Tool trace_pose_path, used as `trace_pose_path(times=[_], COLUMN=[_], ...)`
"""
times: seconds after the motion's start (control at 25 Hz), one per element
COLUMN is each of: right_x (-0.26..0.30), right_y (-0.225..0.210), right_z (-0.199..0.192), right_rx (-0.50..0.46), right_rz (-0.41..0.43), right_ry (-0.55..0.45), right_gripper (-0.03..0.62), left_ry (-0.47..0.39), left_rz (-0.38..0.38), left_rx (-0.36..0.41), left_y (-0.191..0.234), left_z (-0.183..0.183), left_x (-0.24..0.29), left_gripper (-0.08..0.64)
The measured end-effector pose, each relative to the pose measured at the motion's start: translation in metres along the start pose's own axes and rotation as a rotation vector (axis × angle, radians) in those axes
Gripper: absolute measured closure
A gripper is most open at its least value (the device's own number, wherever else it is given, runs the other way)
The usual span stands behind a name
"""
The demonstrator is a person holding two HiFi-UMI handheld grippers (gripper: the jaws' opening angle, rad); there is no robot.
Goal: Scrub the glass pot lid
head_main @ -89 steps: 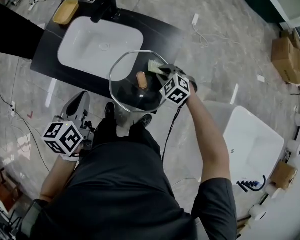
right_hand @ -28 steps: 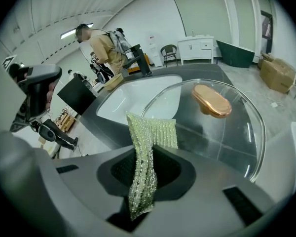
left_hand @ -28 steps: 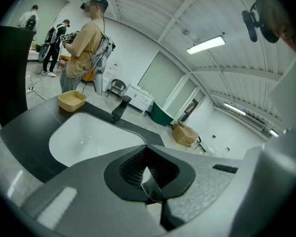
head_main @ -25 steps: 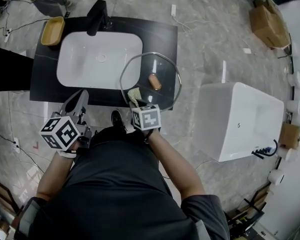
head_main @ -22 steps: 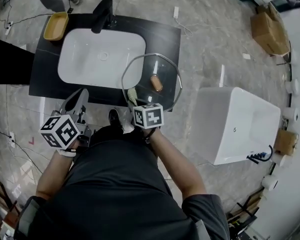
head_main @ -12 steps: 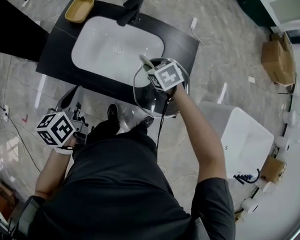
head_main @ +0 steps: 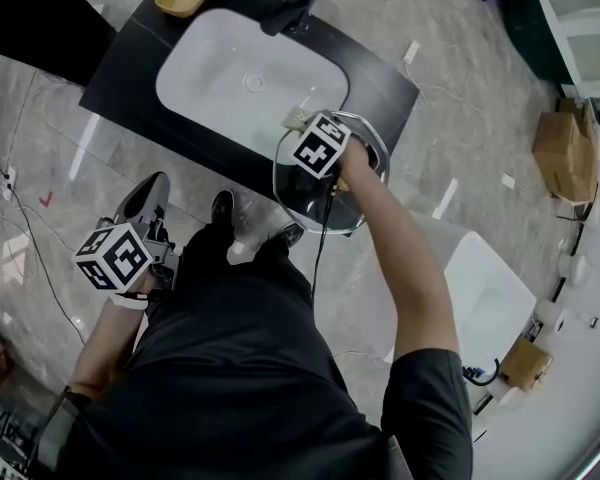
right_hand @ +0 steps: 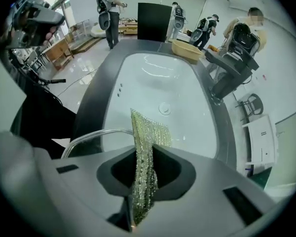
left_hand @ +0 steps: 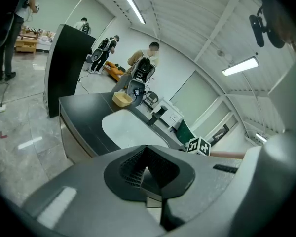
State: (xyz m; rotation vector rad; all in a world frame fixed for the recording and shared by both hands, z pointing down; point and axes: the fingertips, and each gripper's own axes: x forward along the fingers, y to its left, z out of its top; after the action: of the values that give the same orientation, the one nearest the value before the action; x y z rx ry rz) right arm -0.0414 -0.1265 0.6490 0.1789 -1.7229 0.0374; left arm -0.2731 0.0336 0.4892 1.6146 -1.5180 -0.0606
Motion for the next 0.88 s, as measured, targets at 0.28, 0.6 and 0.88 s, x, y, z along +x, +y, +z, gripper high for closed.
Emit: trace_pose_path(times=[0.28,0.6,0.88], right_x=[-0.010,-0.020,-0.027], right_y=[0.059,0.093,0.123], right_z=[-0.004,-0.021,-0.041], right_rx=[-0.063,-0.171,-0.239], right_rz=[0.030,-0.037,-0.071], right_ry=[-0.069,-0.156,-0.185], right_gripper=[0.526,0.526,0.526], left_ry=[0.001,0.046,0.079], left_rz=[-0.060,-0.104,-0.127], left_rx=[0.024,0.074,0.109], left_y=[-0.035,-0.072,-0.096], left_z=[-0.001,-0.015,-0.024], left_x=[0.019,0.038,0.053], left_gripper=[0.560,0.560,0.560])
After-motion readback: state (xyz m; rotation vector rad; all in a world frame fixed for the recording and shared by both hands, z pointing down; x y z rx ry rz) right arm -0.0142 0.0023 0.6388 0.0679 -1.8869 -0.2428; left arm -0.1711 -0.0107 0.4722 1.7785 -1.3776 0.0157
